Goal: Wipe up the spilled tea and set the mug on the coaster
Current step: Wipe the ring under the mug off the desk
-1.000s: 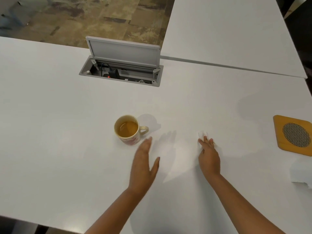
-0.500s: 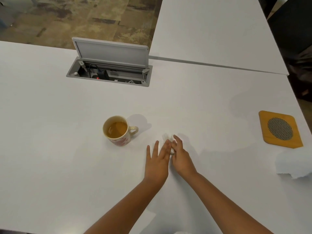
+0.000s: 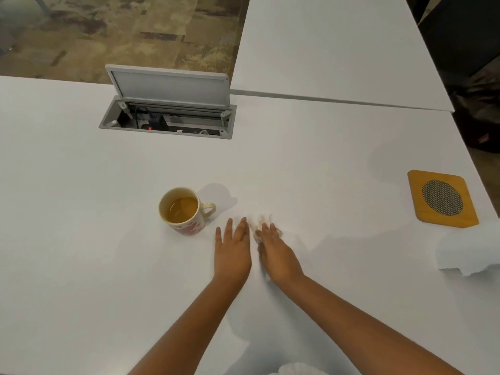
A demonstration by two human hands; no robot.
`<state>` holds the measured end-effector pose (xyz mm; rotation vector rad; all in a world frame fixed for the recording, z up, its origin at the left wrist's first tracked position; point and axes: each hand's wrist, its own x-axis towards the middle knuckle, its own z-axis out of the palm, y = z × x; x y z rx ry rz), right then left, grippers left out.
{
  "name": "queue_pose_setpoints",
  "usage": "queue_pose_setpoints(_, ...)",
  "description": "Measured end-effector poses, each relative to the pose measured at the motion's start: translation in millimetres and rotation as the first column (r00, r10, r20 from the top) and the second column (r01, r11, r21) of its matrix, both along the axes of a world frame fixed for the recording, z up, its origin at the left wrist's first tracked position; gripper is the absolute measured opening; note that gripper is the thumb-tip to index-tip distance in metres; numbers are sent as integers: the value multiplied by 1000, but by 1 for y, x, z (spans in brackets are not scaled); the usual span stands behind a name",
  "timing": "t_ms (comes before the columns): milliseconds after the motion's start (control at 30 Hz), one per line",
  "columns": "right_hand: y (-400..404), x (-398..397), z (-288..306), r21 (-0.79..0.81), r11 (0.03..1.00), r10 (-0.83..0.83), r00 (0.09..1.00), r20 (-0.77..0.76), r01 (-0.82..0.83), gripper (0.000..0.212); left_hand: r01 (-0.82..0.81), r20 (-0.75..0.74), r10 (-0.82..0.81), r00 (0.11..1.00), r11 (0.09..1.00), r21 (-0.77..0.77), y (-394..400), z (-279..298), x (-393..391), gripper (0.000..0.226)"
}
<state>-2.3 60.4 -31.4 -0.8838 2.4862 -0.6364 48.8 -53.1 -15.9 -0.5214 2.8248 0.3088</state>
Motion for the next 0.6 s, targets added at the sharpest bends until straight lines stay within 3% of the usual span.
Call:
queue_pose_setpoints(67, -1, 13, 2, 22, 997, 72, 994, 81, -74, 49, -84, -56, 89, 995, 993, 81, -7, -1, 7, 56)
queue_pose_setpoints(167, 9, 31, 5, 28, 973, 220, 957, 190, -230, 48, -46, -26, 50, 998, 990, 132, -9, 1, 7, 60)
queue_pose_setpoints(267, 35, 12, 10, 106, 962, 238, 963, 124, -251, 47, 7, 80, -17, 997, 993, 117, -13, 0, -3, 59)
queue_pose_setpoints(300, 49, -2, 11, 133, 966, 214, 974, 70, -222, 47, 31, 113, -43, 993, 994, 106, -14, 1, -5, 58)
queue_pose_setpoints(400, 97, -47, 18, 79, 993, -86, 994, -71, 91, 44, 75, 155, -89, 984, 993, 91, -15, 1, -6, 56)
queue_pose_setpoints(467, 133, -69, 24, 102, 949, -283, 951, -126, 297, 35, 84, 152, -98, 984, 992, 100, -16, 1, -4, 57)
queue_pose_setpoints(567, 165, -71, 33, 242, 872, -383, 900, -206, 426, 31, 88, 158, -109, 981, 987, 138, -18, 1, -3, 59)
queue_pose_setpoints(600, 168, -64, 32, 213, 855, -431, 876, -216, 473, 30, 78, 165, -105, 981, 984, 159, -18, 1, -3, 60)
